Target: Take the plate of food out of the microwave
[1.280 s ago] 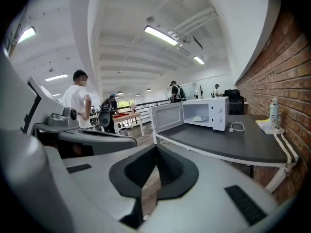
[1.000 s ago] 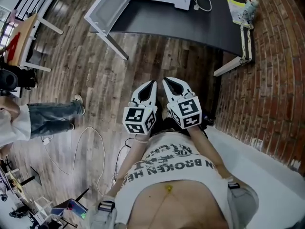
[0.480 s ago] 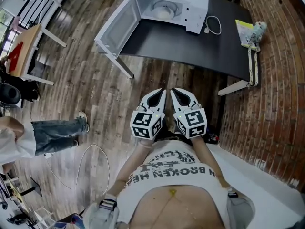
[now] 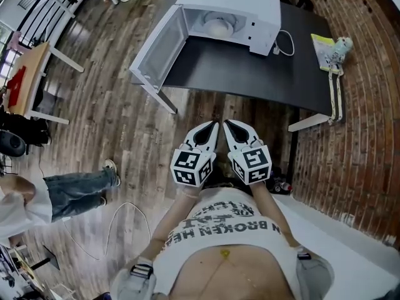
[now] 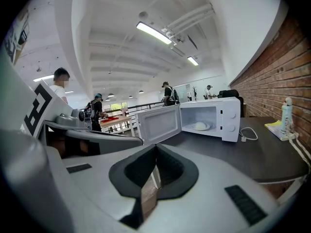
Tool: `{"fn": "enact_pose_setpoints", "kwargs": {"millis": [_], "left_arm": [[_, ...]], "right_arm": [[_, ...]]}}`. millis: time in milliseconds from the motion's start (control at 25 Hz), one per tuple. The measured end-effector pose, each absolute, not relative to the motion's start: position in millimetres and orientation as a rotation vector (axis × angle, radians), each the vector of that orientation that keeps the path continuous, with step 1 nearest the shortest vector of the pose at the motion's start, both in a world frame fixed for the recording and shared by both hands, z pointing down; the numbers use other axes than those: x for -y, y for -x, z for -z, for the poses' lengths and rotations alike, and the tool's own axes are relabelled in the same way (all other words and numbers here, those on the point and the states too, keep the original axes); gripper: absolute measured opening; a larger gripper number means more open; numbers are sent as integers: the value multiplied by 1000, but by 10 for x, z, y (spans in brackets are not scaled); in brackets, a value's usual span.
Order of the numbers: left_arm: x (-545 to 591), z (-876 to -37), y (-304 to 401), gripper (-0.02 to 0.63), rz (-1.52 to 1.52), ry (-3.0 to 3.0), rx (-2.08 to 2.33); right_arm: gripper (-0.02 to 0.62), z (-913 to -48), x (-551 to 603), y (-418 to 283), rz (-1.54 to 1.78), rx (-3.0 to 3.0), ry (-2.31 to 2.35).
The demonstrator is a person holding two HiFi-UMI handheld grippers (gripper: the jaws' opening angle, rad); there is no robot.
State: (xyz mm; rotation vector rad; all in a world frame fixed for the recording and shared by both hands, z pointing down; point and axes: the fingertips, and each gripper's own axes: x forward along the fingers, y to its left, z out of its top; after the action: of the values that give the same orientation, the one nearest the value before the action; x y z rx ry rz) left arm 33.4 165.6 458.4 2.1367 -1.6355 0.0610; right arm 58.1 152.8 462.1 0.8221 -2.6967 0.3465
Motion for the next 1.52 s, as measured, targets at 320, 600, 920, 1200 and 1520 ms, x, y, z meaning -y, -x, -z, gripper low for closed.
{"fn": "enact_pose_setpoints", "kwargs": {"millis": [320, 600, 920, 1200, 1520], "left_arm": [[-1615, -4538, -84, 6, -38, -2181, 1601], [-1537, -4572, -9, 6, -37, -2181, 1579], [-1179, -4603, 170, 6, -35, -2159, 1604], [-546, -4576, 353, 6, -45, -2151, 1624], [94, -4530, 469, 6, -39, -2133, 1648]], "right_arm": [[8, -4646, -1487, -303, -343, 2669, -877], [8, -4680, -1407, -215, -333, 2635, -880], [8, -4703, -1005, -50, -334, 2636, -864], [8, -4640, -384, 195, -322, 2666, -820], [8, -4563, 291, 309, -332, 2687, -799]]}}
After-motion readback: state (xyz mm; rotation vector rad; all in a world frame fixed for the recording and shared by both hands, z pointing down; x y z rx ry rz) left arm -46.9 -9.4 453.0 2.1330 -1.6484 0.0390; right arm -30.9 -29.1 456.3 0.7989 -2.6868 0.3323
